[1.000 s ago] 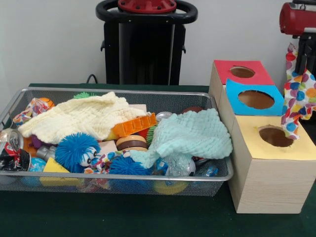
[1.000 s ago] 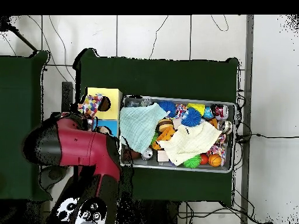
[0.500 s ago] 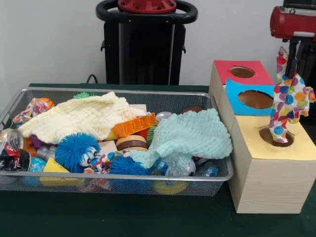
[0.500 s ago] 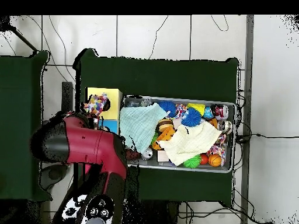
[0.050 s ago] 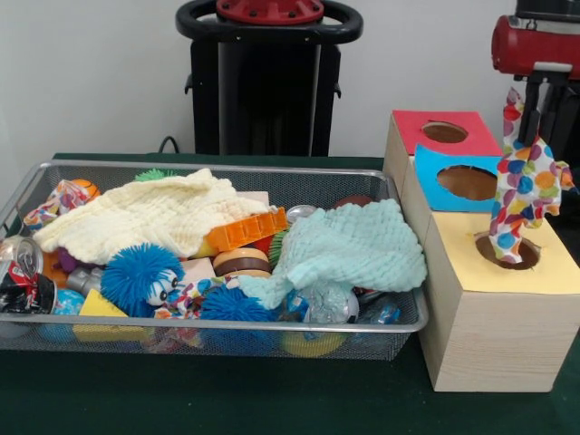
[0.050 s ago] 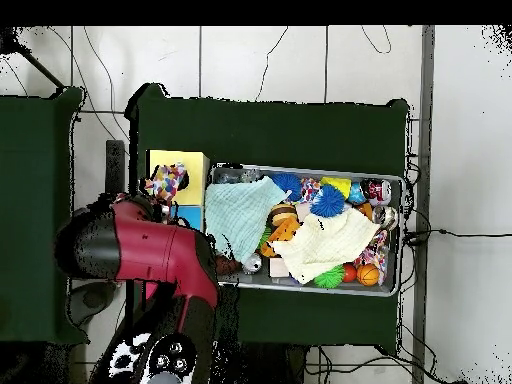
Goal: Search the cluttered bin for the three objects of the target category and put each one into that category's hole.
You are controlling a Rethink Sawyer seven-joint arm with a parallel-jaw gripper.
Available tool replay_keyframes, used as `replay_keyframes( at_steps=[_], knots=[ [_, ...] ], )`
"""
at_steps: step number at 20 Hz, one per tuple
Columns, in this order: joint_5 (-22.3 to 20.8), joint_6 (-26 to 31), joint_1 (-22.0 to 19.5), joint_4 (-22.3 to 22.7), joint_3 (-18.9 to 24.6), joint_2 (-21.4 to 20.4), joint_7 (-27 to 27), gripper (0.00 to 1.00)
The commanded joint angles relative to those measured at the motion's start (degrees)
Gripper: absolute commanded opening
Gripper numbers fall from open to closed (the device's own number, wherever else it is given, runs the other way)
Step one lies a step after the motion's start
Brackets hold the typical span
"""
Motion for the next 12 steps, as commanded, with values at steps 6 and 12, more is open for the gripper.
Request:
replay_keyframes(
  at_steps=[6,12],
  knots=[
    [2.0,2.6,-1.2,5.2,5.7,2.9,13.4,0.0],
    [1.9,3.1,-0.8,4.1,5.3,3.5,13.7,0.0]
  ],
)
